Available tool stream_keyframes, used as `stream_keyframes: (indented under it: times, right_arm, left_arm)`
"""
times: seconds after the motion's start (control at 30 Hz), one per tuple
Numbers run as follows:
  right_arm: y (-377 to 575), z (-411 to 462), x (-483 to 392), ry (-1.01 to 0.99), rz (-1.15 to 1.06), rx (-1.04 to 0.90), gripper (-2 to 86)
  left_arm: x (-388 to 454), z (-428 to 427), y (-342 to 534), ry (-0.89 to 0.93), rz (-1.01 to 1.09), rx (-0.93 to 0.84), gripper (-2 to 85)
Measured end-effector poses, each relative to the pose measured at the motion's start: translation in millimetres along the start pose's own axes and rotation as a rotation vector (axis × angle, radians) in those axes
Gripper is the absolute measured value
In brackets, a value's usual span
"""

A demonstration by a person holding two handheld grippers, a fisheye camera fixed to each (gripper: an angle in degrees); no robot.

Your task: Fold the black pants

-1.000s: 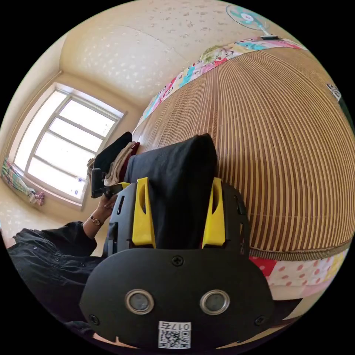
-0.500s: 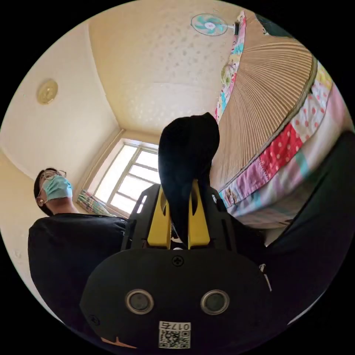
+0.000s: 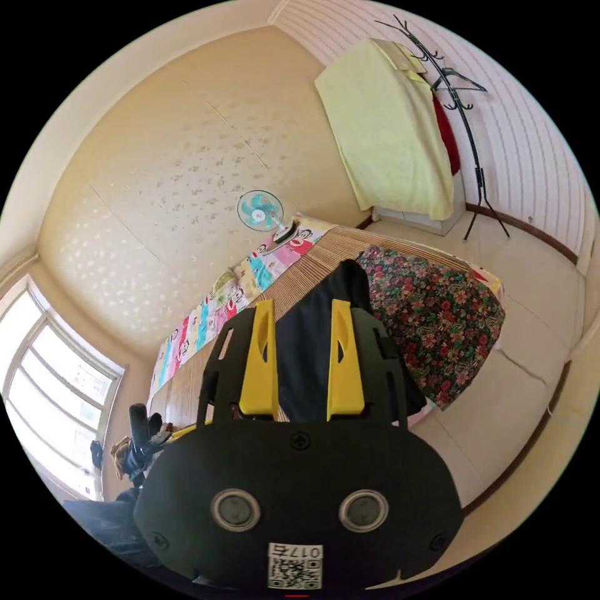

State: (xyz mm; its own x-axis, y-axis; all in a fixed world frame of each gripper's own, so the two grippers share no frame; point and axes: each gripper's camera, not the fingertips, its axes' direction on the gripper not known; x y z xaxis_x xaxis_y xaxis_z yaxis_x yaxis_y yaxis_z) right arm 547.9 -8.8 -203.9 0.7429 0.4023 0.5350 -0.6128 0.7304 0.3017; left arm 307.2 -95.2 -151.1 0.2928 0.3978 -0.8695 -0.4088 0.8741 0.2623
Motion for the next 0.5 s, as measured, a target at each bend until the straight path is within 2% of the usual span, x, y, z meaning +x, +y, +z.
stream_keyframes:
  times: [0.13,0.2,0.27,0.37,0.43,0.5]
  right_arm:
    - [151,25,-42,-0.156,-0.271,0.057,3.8]
    - [238,48,-54,-0.231,-0.354,0.023,2.2]
    - [345,82,-69,-0.305,-0.329,-0.127,1.2]
    - [432,110,-94,-0.462,-0.237,-0.277,0.5]
    - [452,121,-117,-0.584,-0.245,-0.282,0.4]
    - [448,132,-148,-0.718,-0.312,-0.280,0.3]
  left_arm:
    - [-35,6,124,-0.077,-0.022,-0.068,10.6]
    - [-71,-14,225,-0.142,-0.196,-0.119,9.3]
    - [-90,-48,296,-0.248,-0.361,-0.109,7.8]
    - [-99,-132,385,-0.495,-0.602,0.020,6.3]
    - [-94,-187,419,-0.634,-0.702,0.170,5.6]
    - [-89,-254,448,-0.757,-0.779,0.401,5.4]
